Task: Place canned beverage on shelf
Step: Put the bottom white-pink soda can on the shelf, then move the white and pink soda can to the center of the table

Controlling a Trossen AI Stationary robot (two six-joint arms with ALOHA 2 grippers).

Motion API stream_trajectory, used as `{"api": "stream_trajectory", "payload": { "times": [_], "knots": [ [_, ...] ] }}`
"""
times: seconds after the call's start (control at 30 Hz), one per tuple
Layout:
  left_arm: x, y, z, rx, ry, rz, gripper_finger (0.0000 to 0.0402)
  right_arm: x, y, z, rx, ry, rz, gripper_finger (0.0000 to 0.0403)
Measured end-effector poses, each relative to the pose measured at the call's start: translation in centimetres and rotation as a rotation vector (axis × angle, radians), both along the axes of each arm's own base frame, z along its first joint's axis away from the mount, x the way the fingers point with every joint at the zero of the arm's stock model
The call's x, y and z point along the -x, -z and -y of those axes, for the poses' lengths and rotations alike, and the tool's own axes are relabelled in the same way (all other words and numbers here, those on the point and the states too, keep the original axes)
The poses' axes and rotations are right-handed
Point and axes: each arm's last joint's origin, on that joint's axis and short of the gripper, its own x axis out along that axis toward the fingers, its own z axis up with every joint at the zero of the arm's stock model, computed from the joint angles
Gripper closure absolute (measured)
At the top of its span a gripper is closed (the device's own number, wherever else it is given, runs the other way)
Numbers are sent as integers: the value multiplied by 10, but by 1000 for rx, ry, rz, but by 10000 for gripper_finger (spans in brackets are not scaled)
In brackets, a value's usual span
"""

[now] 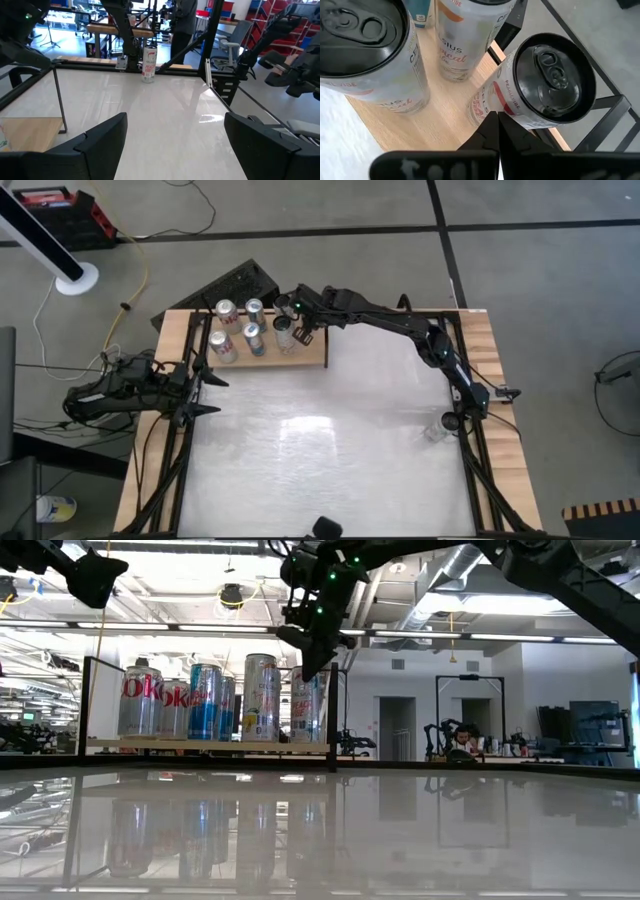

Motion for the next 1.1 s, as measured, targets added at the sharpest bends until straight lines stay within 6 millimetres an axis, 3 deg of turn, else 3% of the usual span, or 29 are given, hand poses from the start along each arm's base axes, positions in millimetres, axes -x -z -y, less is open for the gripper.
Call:
{"api": "stream_trajectory", "payload": {
  "times": [0.43,0.6,0.83,1.0,1.1],
  "knots": [
    [0,0,0,0,0,0,84,3,0,9,-2,26,5,384],
    [0,0,0,0,0,0,84,1,-3,-8,-58,-20,16,383],
    [0,0,0,0,1,0,84,11,-39,-73,-148,-124,49,383],
    [0,0,0,0,1,0,84,26,-68,-159,-236,-235,73,382],
    [0,0,0,0,1,0,84,48,-86,-215,-306,-269,77,382]
  ]
}}
